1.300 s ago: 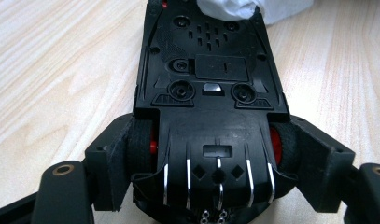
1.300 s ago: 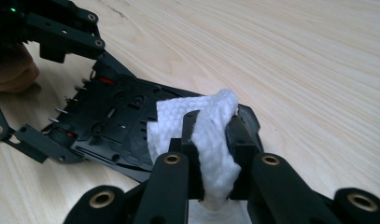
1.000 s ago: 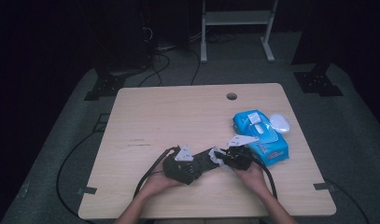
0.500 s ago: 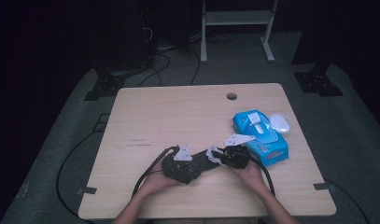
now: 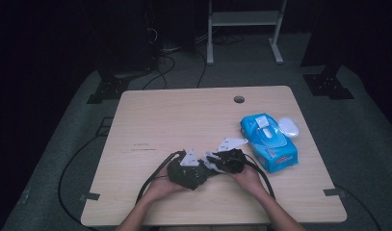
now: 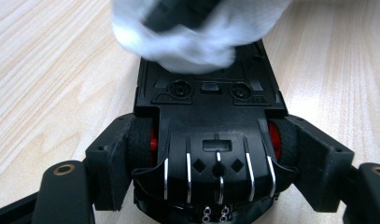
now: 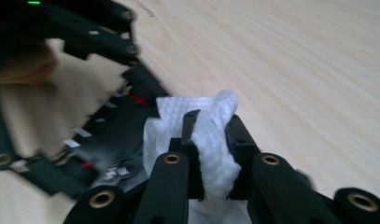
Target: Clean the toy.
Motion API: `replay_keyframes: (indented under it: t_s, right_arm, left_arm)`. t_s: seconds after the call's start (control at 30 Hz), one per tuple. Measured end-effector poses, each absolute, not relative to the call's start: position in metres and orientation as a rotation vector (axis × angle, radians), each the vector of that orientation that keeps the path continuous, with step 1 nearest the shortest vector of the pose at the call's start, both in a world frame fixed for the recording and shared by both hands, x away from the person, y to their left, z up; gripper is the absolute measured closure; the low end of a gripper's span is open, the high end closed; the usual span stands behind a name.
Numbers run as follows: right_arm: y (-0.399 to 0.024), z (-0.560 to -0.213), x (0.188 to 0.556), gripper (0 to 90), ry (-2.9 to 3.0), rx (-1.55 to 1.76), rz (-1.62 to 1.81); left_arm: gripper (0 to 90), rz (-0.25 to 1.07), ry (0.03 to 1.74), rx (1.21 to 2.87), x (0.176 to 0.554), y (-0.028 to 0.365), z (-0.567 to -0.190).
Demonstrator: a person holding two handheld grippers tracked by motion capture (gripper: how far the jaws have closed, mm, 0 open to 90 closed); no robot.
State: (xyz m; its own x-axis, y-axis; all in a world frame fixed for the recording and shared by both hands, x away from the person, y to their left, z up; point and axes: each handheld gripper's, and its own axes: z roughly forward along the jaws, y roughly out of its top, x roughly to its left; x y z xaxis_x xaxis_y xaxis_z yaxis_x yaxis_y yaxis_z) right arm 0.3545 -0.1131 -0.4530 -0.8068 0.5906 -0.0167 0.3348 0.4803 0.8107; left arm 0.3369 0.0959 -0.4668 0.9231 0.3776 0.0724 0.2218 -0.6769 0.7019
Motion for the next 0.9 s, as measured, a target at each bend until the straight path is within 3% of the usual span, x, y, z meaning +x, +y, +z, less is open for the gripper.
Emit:
replay_keyframes:
  t_s: [0.23, 0.5, 0.7, 0.9]
  right_arm:
    - [-0.146, -0.459, 0.364, 80.5, 2.361, 0.933, 1.167]
    - [-0.104, -0.45, 0.356, 80.5, 2.448, 0.767, 1.261]
    - [-0.121, -0.452, 0.368, 80.5, 2.406, 0.858, 1.17]
    - [-0.088, -0.447, 0.354, 80.5, 2.493, 0.756, 1.296]
  left_arm:
    - [24.6, 0.271, 0.422, 2.335, 0.337, 0.096, -0.467]
    - [24.6, 0.277, 0.412, 2.342, 0.337, 0.094, -0.469]
    - [24.7, 0.274, 0.415, 2.329, 0.337, 0.094, -0.468]
    - [24.7, 0.276, 0.419, 2.341, 0.337, 0.093, -0.469]
